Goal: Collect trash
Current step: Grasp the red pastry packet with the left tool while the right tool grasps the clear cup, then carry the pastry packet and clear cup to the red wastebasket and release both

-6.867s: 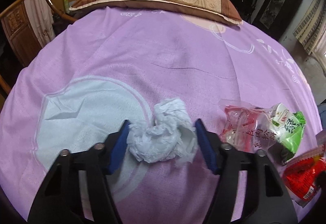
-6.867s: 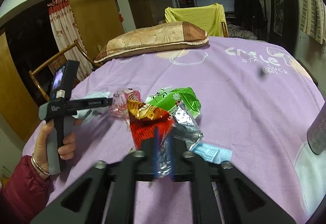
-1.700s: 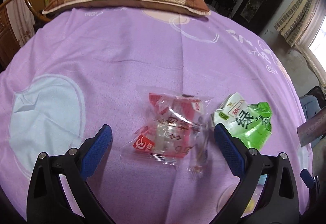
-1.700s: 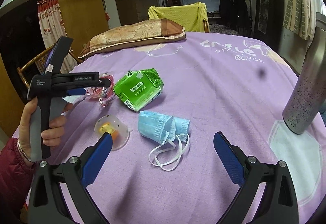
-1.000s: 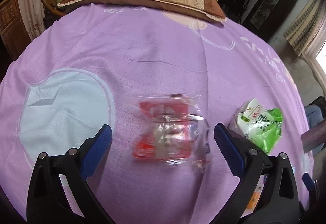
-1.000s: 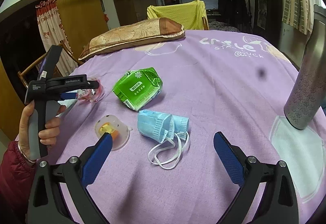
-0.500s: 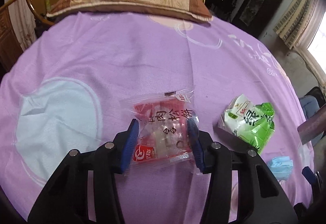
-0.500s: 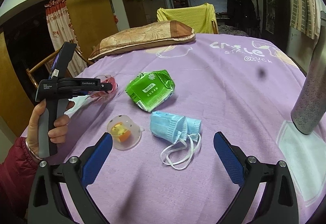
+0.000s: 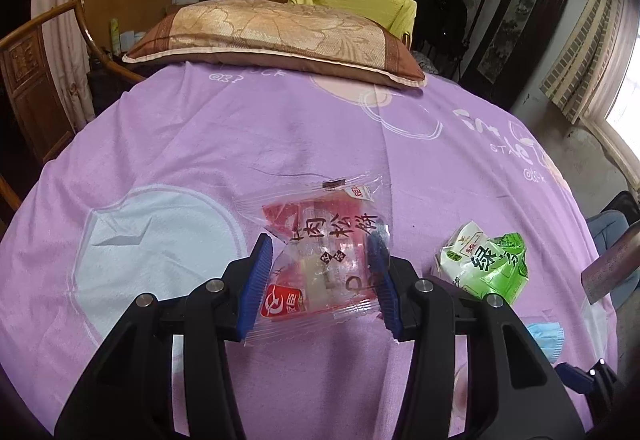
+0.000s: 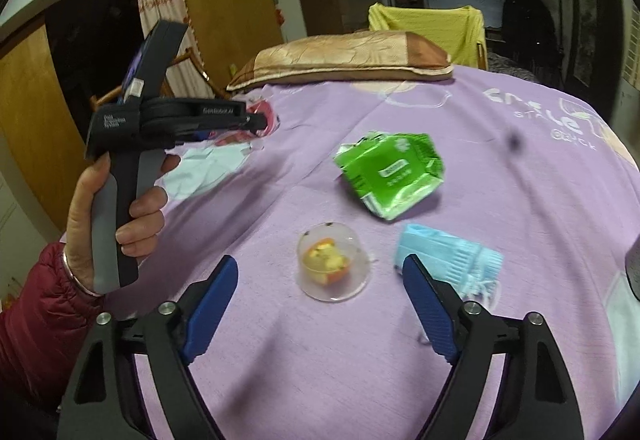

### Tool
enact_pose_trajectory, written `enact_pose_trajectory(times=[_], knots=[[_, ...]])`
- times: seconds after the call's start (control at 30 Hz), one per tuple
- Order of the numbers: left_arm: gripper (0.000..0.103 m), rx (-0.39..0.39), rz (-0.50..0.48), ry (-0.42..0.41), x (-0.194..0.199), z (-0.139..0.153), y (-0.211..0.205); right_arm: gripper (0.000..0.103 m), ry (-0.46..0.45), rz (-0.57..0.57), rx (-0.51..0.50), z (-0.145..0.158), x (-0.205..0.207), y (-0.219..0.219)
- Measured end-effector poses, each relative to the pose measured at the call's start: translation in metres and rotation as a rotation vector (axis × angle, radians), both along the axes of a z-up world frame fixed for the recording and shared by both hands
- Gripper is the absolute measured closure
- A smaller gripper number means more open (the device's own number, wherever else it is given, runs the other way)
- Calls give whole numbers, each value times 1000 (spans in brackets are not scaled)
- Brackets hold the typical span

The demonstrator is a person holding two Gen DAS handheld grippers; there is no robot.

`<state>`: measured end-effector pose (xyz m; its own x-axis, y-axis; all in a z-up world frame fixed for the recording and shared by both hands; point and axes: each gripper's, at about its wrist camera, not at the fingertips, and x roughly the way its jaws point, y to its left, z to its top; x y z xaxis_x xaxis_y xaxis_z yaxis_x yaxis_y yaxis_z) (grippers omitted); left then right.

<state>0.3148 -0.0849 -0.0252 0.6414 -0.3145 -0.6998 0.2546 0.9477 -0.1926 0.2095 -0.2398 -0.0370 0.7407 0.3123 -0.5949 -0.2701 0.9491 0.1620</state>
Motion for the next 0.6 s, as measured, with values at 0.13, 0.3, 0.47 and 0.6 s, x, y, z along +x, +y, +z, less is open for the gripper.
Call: enact_pose_trajectory(times=[0.13, 0.3, 0.47, 0.6], knots=[[54, -15, 4, 7, 2, 0, 4, 28, 67, -10, -81, -9, 25, 18], [54, -49, -5, 18, 3, 2, 8, 35, 134, -17, -95, -25, 43, 21], [54, -76, -34, 54, 5, -1, 7, 52, 138, -29, -137, -29, 48, 21], [54, -71, -40, 55, 5, -2, 5, 52, 65, -28, -97, -13, 38, 15]])
